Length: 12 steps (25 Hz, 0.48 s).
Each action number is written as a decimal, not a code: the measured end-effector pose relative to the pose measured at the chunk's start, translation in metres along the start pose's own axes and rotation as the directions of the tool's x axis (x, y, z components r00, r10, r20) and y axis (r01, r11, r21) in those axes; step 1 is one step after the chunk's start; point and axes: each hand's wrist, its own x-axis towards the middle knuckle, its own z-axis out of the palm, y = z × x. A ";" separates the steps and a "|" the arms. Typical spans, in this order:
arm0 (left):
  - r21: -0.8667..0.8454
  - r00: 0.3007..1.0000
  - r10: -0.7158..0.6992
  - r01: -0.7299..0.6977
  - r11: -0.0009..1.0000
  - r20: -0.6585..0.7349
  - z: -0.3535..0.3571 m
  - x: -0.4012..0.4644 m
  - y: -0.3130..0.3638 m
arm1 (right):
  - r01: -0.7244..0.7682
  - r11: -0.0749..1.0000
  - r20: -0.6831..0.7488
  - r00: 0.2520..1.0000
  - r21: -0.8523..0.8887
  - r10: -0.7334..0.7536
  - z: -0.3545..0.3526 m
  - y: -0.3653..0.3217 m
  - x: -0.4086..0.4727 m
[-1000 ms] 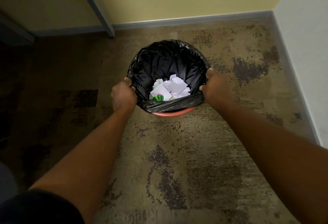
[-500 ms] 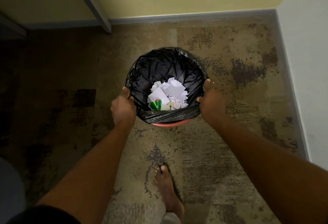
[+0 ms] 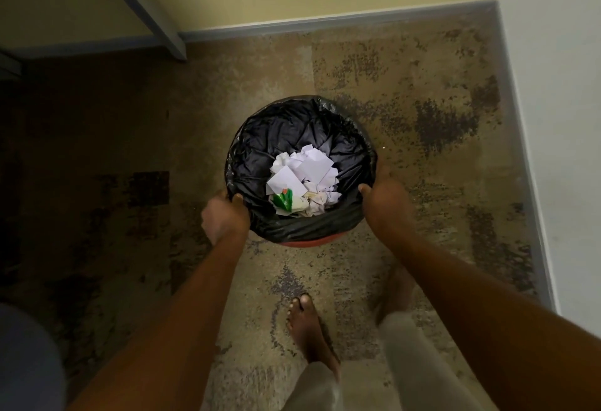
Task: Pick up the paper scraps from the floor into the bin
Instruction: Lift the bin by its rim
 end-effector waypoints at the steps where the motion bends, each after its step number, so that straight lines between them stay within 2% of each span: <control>1: -0.037 1.000 -0.017 0.017 0.999 0.012 -0.001 0.004 -0.002 | -0.037 0.999 -0.027 0.999 0.002 0.037 -0.004 -0.001 0.003; 3: -0.091 0.998 -0.044 0.048 0.995 0.047 -0.001 0.011 -0.004 | -0.089 0.996 -0.044 0.995 -0.005 0.089 -0.009 -0.001 0.014; 6: -0.135 0.991 -0.077 0.092 0.987 0.111 0.002 0.017 -0.007 | -0.102 0.995 0.052 0.994 0.012 0.101 -0.005 -0.001 0.029; 12: -0.144 0.983 -0.152 0.166 0.976 0.102 0.009 0.007 0.026 | -0.114 0.985 0.092 0.990 0.131 0.102 -0.019 0.016 0.052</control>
